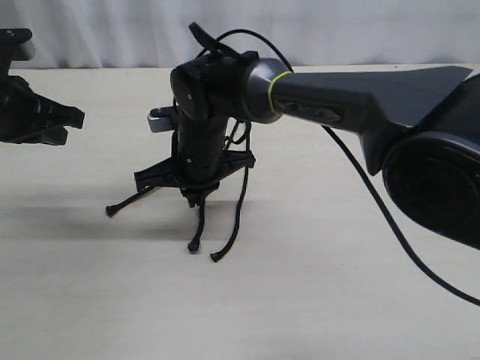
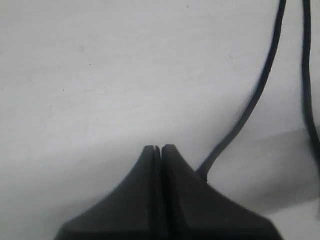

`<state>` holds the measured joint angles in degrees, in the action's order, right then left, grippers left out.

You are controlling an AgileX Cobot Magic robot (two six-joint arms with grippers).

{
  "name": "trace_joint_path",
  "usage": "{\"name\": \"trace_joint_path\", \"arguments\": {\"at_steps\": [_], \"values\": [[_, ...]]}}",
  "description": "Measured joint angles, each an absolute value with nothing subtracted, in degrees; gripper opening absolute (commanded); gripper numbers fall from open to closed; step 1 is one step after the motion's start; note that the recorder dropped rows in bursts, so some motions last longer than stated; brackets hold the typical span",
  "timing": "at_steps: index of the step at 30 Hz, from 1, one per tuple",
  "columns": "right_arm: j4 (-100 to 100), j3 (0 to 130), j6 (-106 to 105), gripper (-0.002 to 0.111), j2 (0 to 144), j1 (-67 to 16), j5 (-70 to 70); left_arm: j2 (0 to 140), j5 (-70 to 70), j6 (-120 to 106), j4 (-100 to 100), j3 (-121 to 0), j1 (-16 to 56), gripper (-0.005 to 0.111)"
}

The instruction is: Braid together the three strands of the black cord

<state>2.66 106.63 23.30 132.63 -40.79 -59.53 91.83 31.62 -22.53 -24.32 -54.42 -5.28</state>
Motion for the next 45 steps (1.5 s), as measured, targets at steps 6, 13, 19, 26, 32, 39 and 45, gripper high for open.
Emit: {"name": "trace_joint_path", "arguments": {"at_steps": [6,13,19,26,32,39,45], "values": [[3.4,112.1,23.2,0.016,132.2,-40.8,-61.2,91.8,30.6,-22.5,-24.3,-53.7,-5.3,0.000],[-1.0,112.1,25.4,0.043,135.4,-40.8,-67.5,91.8,30.0,-22.5,-24.2,-53.7,-5.3,0.000],[-0.9,112.1,26.0,0.031,137.8,-40.8,-67.5,91.8,30.0,-22.5,-24.2,-53.7,-5.3,0.000],[0.4,112.1,26.1,0.004,138.5,-40.8,-67.7,91.8,29.6,-22.5,-24.2,-53.7,-5.3,0.000],[1.3,115.6,25.6,0.004,138.3,-40.8,-68.2,91.8,29.1,-22.5,-24.2,-53.7,-5.3,0.000],[10.1,122.2,25.4,0.004,138.6,-40.8,-55.9,91.8,27.7,-22.4,-25.5,-53.7,-5.3,0.000],[15.0,122.4,25.3,0.004,144.0,-40.8,-44.1,91.8,27.6,-22.4,-25.7,-53.7,-5.3,0.000]]}}
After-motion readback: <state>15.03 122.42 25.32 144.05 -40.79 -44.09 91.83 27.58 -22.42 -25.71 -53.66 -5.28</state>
